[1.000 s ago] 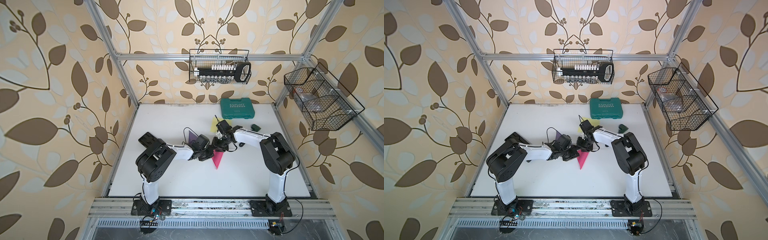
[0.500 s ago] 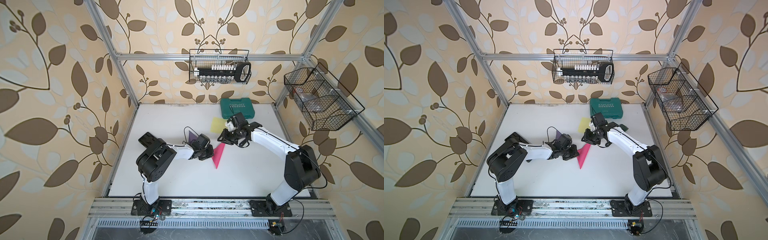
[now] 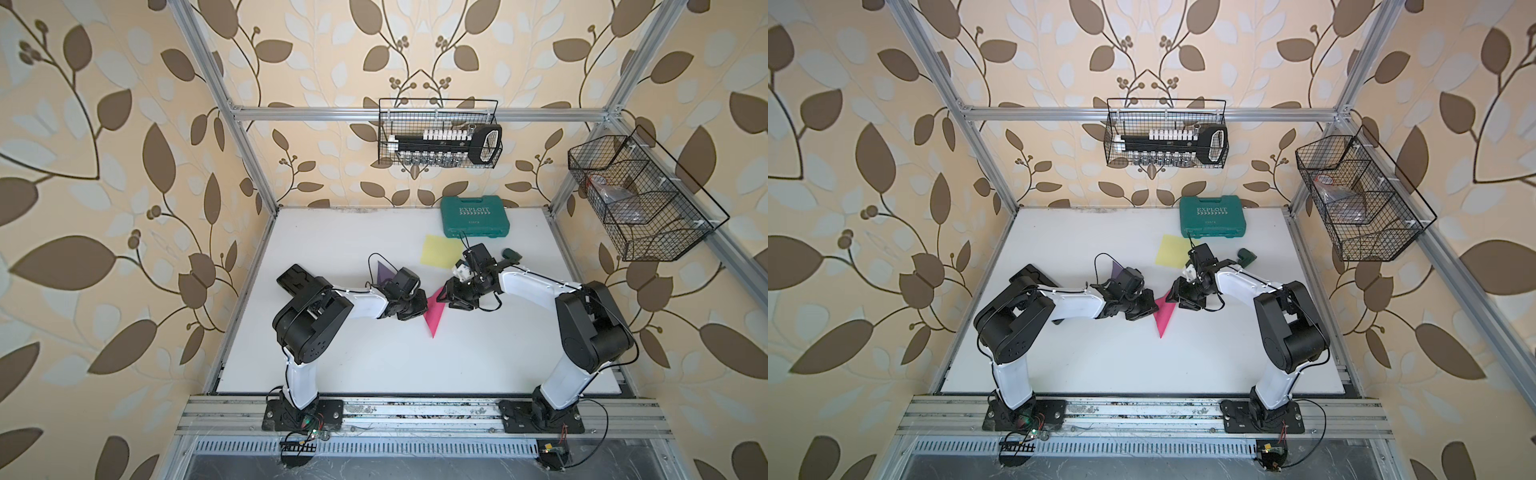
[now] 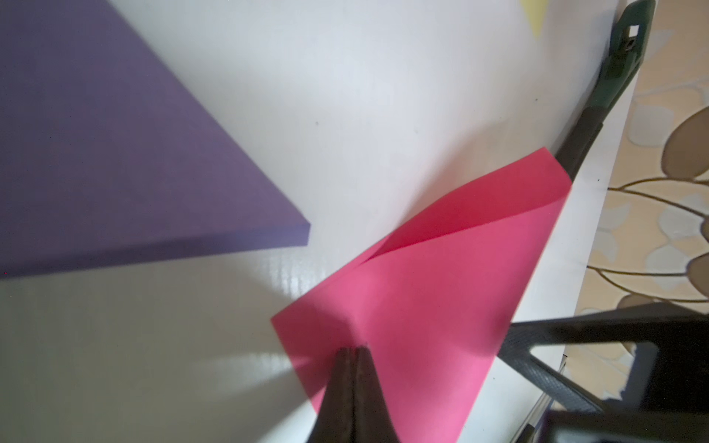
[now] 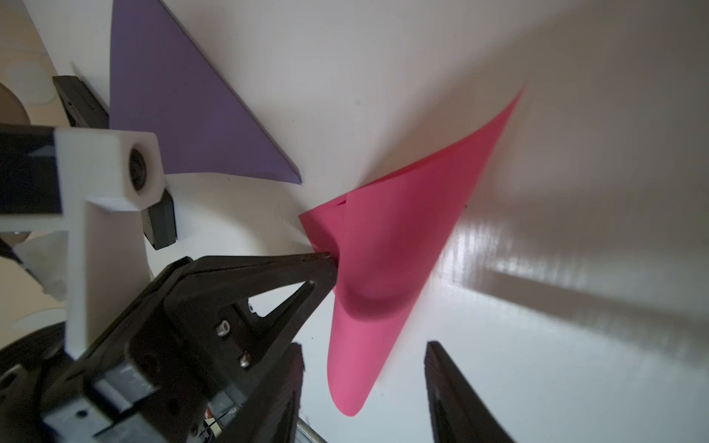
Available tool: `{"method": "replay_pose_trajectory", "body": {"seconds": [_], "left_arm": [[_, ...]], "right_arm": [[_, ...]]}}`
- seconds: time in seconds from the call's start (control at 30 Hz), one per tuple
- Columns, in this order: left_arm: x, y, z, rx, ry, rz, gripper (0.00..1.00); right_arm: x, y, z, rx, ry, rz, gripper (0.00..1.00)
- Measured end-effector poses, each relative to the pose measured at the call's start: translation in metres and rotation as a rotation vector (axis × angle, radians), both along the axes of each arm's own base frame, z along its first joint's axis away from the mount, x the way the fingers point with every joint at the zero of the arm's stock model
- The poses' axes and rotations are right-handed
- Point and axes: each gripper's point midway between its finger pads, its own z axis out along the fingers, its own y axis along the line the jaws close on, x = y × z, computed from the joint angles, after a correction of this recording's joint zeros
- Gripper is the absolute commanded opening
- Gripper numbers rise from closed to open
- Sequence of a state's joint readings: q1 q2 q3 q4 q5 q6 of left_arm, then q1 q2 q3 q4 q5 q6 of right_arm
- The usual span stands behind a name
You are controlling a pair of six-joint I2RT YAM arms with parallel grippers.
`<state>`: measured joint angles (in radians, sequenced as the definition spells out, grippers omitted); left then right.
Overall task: Fold the square paper diagonally
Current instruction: Fold the paper at the center of the board.
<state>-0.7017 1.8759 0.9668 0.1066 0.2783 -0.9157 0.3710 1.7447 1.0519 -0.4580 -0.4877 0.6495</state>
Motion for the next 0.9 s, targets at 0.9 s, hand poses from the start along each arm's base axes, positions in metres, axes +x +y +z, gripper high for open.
{"method": "replay_pose_trajectory", "body": {"seconds": [0.9], "left_arm": [[0.0, -0.001, 0.0, -0.001, -0.003, -0.01, 0.0]], "right_arm": [[-0.002, 0.007, -0.03, -0.058, 0.035, -0.001, 0.37]]}}
